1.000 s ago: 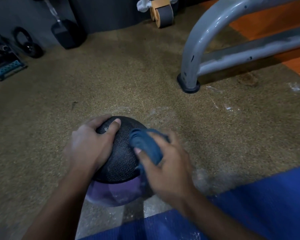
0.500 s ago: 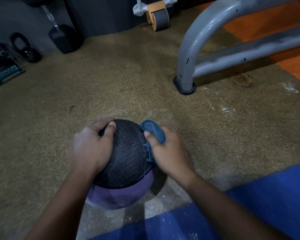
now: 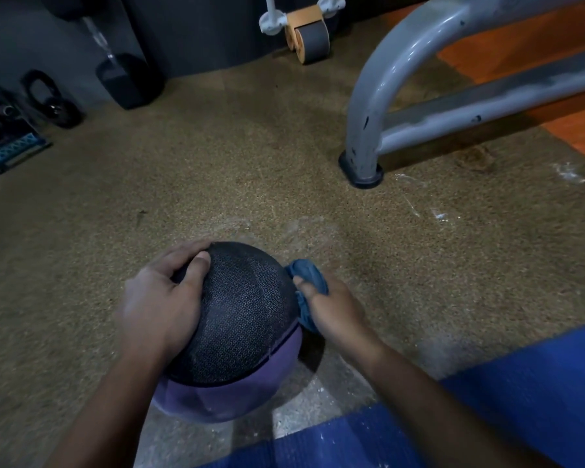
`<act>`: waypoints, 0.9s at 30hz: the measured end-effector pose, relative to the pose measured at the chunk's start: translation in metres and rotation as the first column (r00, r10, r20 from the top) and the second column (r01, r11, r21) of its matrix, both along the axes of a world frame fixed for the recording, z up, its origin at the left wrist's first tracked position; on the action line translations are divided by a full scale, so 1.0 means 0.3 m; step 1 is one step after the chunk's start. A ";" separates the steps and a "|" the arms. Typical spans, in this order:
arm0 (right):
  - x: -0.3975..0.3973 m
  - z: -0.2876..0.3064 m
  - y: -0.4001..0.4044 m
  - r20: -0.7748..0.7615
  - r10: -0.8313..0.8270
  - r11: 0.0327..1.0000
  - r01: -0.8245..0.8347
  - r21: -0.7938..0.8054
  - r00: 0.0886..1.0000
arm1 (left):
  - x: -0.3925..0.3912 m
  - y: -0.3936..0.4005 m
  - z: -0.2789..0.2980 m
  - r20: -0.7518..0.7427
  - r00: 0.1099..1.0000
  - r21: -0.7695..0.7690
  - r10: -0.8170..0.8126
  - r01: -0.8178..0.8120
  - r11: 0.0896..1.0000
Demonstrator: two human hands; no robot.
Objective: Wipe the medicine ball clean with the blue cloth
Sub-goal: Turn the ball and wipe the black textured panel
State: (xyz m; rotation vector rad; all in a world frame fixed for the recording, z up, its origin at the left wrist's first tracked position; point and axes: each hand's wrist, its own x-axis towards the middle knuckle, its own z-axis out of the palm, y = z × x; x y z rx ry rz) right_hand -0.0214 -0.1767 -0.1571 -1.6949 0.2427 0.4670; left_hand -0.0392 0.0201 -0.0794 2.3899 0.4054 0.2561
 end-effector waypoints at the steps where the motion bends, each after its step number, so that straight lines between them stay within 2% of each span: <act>1: -0.015 0.015 0.005 0.086 -0.020 1.000 0.020 -0.002 0.996 | 0.000 0.004 0.001 -0.001 1.000 0.003 -0.001 0.001 1.000; 4: 0.003 0.095 0.041 0.356 0.054 0.991 -0.007 -0.132 0.933 | -0.011 0.023 -0.003 0.007 1.000 -0.013 -0.023 0.023 1.000; 6: 0.047 0.144 0.073 0.393 0.166 0.974 -0.089 -0.206 0.904 | -0.022 0.036 -0.007 0.036 0.998 -0.035 -0.043 0.044 0.998; 8: 0.105 0.144 0.093 0.323 0.201 0.972 -0.148 -0.182 0.925 | -0.041 0.047 -0.011 0.065 0.996 -0.068 -0.055 0.059 0.996; 11: 0.169 0.045 0.089 0.133 0.151 0.987 -0.140 -0.083 0.980 | -0.079 0.062 -0.023 0.118 0.991 -0.107 -0.067 0.080 0.991; 13: 0.142 -0.032 0.070 -0.019 0.131 0.991 -0.131 -0.038 0.991 | -0.106 0.070 -0.035 0.147 0.986 -0.132 -0.076 0.096 0.987; 15: 0.081 -0.053 0.055 -0.087 0.112 0.994 -0.110 0.025 0.990 | -0.129 0.074 -0.042 0.172 0.982 -0.157 -0.081 0.109 0.982; 17: 0.046 -0.034 0.052 -0.020 0.068 0.997 -0.067 0.038 0.998 | -0.142 0.076 -0.048 0.196 0.975 -0.155 -0.102 0.134 0.979; 19: 0.040 0.038 0.068 0.184 0.070 0.997 -0.064 -0.039 0.980 | -0.146 0.074 -0.053 0.212 0.970 -0.140 -0.116 0.148 0.979; 21: 0.041 0.148 0.107 0.382 0.171 0.982 -0.126 -0.139 0.908 | -0.146 0.063 -0.050 0.224 0.968 -0.143 -0.117 0.151 0.978; 22: 0.038 0.194 0.130 0.434 0.241 0.965 -0.165 -0.206 0.868 | -0.145 0.056 -0.049 0.225 0.966 -0.139 -0.125 0.159 0.977; 24: 0.038 0.244 0.168 0.464 0.342 0.919 -0.190 -0.345 0.817 | -0.137 0.046 -0.046 0.216 0.968 -0.136 -0.124 0.156 0.978; 25: 0.048 0.238 0.171 0.446 0.350 0.910 -0.186 -0.370 0.824 | -0.132 0.043 -0.044 0.209 0.971 -0.140 -0.114 0.145 0.979; 27: 0.081 0.192 0.147 0.365 0.288 0.934 -0.175 -0.312 0.885 | -0.126 0.037 -0.042 0.196 0.976 -0.129 -0.098 0.125 0.984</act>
